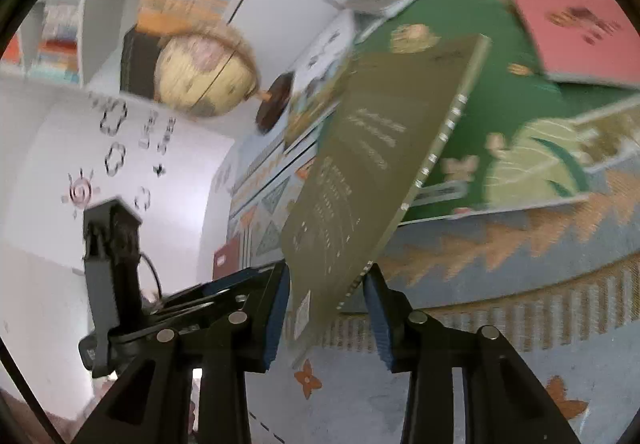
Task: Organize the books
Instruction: 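Grasp the olive-green book's edge with both grippers, then lift the olive-green book with both grippers and turn it upright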
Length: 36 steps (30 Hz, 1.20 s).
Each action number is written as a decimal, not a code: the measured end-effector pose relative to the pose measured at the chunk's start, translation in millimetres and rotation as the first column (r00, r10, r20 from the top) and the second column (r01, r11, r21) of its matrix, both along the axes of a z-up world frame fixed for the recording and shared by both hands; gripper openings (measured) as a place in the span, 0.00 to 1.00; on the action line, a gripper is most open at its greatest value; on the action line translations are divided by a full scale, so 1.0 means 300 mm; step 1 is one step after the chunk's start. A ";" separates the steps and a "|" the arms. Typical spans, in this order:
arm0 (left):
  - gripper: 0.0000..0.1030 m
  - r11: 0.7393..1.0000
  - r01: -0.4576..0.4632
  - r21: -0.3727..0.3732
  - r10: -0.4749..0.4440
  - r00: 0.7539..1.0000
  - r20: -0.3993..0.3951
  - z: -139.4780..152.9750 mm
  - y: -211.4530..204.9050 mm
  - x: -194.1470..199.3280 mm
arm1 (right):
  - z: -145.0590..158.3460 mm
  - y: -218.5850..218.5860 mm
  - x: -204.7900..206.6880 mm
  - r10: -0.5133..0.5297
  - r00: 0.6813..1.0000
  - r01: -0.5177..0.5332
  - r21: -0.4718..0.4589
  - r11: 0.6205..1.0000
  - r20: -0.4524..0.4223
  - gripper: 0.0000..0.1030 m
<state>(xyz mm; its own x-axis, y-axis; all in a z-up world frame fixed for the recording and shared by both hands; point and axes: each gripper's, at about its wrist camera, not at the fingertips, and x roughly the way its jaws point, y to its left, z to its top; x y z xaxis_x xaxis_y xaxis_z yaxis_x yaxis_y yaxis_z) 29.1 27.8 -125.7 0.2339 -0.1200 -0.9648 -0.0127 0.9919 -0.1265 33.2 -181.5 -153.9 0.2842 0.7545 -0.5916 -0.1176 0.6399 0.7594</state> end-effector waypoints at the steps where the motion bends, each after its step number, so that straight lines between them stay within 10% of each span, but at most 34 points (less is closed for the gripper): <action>1: 0.54 1.000 0.000 -0.019 -0.001 1.000 -0.008 -0.007 0.003 -0.002 | -0.002 0.016 0.003 0.011 1.000 -0.011 -0.004 1.000 -0.001 0.36; 6: 0.54 1.000 0.007 -0.026 -0.008 0.999 -0.032 -0.040 0.003 -0.012 | -0.051 0.096 0.044 -0.004 0.999 0.004 0.000 1.000 -0.039 0.31; 8: 0.54 0.999 -0.002 -0.034 0.001 1.000 -0.026 -0.029 0.014 -0.016 | -0.064 0.116 0.063 -0.043 0.998 0.041 -0.043 0.998 -0.048 0.10; 24: 0.55 0.995 -0.044 -0.091 0.048 0.998 0.039 0.070 0.139 -0.038 | 0.123 -0.019 0.050 -0.155 0.988 0.156 0.089 0.984 -0.024 0.07; 36: 0.53 0.996 0.030 -0.087 -0.035 0.997 -0.062 -0.068 0.066 0.009 | -0.022 0.023 0.090 -0.129 0.986 0.138 0.088 0.987 -0.106 0.10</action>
<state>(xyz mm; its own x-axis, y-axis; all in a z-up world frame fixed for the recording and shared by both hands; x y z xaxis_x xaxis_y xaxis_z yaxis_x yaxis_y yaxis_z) 31.7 47.5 -146.2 0.1673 -0.2100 -0.9633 0.0084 0.9773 -0.2116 60.1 -174.6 -160.4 0.3291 0.7676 -0.5499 0.0433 0.5695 0.8209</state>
